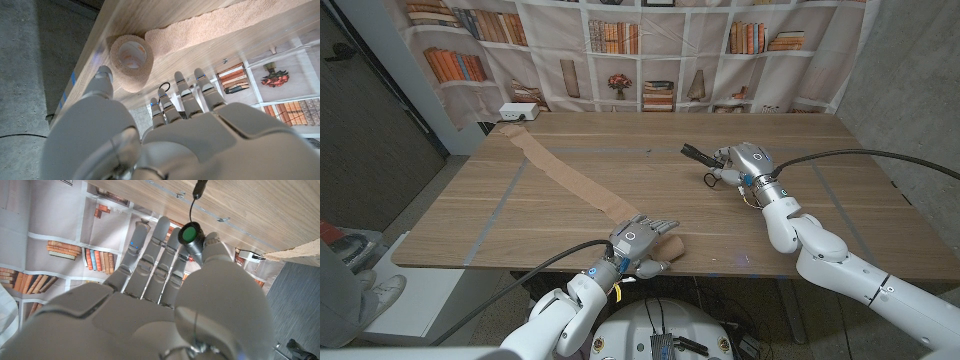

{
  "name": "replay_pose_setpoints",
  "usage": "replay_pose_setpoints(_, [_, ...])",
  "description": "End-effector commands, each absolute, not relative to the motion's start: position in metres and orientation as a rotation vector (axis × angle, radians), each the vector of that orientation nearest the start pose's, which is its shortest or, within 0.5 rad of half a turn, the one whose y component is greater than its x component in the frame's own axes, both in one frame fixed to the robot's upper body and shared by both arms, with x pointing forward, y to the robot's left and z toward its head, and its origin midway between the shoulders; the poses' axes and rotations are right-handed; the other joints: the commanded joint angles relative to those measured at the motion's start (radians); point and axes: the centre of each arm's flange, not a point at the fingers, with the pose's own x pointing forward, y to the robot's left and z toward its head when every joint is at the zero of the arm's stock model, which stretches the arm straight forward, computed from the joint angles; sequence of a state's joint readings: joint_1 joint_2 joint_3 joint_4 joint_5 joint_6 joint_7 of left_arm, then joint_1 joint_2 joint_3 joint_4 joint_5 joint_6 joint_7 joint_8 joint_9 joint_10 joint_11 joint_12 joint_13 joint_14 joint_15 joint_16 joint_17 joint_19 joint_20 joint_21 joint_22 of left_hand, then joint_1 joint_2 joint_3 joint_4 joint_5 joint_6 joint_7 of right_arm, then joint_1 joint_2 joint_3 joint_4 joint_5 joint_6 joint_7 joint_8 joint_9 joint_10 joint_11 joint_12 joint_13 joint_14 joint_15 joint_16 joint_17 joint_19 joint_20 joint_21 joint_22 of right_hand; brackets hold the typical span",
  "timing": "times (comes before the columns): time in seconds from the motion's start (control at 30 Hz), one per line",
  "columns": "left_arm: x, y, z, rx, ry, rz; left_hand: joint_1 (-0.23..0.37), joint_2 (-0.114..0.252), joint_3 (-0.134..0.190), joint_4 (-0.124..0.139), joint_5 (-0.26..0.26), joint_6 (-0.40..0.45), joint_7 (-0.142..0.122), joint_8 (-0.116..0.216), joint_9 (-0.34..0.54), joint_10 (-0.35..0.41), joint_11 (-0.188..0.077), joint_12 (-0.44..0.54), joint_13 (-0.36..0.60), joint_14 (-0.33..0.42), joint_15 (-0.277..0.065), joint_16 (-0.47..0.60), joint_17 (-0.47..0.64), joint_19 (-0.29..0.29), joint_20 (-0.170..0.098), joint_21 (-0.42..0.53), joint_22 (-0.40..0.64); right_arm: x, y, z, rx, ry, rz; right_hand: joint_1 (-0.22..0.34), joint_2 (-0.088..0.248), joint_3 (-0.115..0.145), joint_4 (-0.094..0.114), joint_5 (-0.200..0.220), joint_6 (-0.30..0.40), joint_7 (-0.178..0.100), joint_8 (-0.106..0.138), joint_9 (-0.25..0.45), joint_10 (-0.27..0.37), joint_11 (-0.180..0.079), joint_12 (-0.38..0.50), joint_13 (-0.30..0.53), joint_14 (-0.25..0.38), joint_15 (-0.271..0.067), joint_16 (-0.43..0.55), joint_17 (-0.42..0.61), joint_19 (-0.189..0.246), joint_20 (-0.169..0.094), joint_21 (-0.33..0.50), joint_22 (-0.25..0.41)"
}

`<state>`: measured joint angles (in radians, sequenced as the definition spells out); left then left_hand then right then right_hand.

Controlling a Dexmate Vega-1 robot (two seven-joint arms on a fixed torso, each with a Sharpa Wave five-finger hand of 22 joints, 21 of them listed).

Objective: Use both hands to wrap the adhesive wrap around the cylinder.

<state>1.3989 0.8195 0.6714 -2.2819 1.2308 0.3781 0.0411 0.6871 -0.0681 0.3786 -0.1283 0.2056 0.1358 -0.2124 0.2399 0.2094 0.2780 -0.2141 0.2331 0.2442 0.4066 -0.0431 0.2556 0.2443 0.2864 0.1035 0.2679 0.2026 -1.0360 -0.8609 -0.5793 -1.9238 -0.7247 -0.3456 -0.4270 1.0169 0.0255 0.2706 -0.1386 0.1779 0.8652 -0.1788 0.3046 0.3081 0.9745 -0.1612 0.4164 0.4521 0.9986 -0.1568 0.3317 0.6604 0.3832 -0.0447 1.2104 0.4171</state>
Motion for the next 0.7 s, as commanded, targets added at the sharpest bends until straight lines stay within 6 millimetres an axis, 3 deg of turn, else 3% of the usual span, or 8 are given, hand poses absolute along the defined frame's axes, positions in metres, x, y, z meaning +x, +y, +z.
replay_pose_setpoints(0.03, [0.416,0.1043,-0.1574,1.689,-0.791,-0.073,0.018,-0.005,0.01,-0.001,-0.001,0.009,0.002,-0.002,-0.001,0.03,0.003,0.008,0.006,0.052,-0.161,0.016,0.004,0.039,-0.019,0.022,0.005,0.5416,-0.233,-0.0361,-1.443,-0.807,-0.342,0.112,0.118,0.006,0.006,0.005,0.039,-0.026,0.001,0.005,0.038,-0.03,0.003,0.005,0.003,-0.083,-0.004,0.002,-0.006,-0.156,0.008,0.002])
replay_pose_setpoints(0.1, [0.4169,0.1035,-0.1565,1.683,-0.794,-0.079,0.021,-0.007,0.011,-0.002,-0.001,0.016,0.002,0.001,-0.001,0.037,0.002,0.01,0.007,0.058,-0.165,0.015,0.003,0.05,-0.027,0.026,0.006,0.5412,-0.2329,-0.036,-1.444,-0.806,-0.344,0.112,0.119,0.006,0.007,0.005,0.039,-0.026,0.001,0.005,0.038,-0.03,0.003,0.005,0.003,-0.083,-0.004,0.002,-0.007,-0.156,0.008,0.001])
replay_pose_setpoints(0.17, [0.4167,0.1034,-0.1577,1.69,-0.806,-0.066,0.039,0.004,0.023,-0.004,-0.001,0.03,0.004,0.005,0.0,0.073,0.002,0.018,0.007,0.153,-0.17,0.039,0.001,0.084,-0.044,0.045,0.011,0.5408,-0.2328,-0.0357,-1.445,-0.806,-0.346,0.111,0.118,0.006,0.007,0.005,0.04,-0.026,0.001,0.006,0.038,-0.03,0.003,0.006,0.003,-0.083,-0.005,0.002,-0.007,-0.156,0.008,0.001])
replay_pose_setpoints(0.27, [0.417,0.1038,-0.1575,1.687,-0.8,-0.076,0.048,0.007,0.029,-0.007,-0.001,0.038,0.002,0.008,0.0,0.082,0.001,0.019,0.007,0.183,-0.174,0.044,0.0,0.092,-0.05,0.05,0.012,0.5402,-0.2324,-0.0351,-1.444,-0.807,-0.347,0.112,0.119,0.006,0.007,0.005,0.04,-0.026,0.0,0.006,0.038,-0.03,0.002,0.006,0.004,-0.083,-0.005,0.002,-0.007,-0.157,0.01,-0.001])
replay_pose_setpoints(0.5, [0.4171,0.1031,-0.1586,1.682,-0.81,-0.072,0.066,0.013,0.042,-0.009,-0.005,0.074,0.003,0.02,-0.001,0.124,0.002,0.027,0.008,0.245,-0.177,0.05,-0.001,0.092,-0.053,0.055,0.015,0.5385,-0.2305,-0.0345,-1.446,-0.809,-0.348,0.111,0.119,0.006,0.007,0.005,0.04,-0.026,-0.001,0.006,0.039,-0.03,0.002,0.007,0.003,-0.083,-0.007,0.003,-0.007,-0.156,0.011,-0.003])
replay_pose_setpoints(0.7, [0.4168,0.1008,-0.1593,1.68,-0.815,-0.078,0.075,0.007,0.049,-0.009,-0.009,0.132,0.001,0.039,-0.002,0.183,0.001,0.038,0.008,0.247,-0.176,0.028,-0.012,0.096,-0.054,0.061,0.016,0.5371,-0.2302,-0.0341,-1.446,-0.812,-0.349,0.11,0.119,0.006,0.007,0.005,0.04,-0.026,-0.002,0.006,0.038,-0.03,0.0,0.007,0.004,-0.083,-0.007,0.004,-0.007,-0.156,0.013,-0.005])
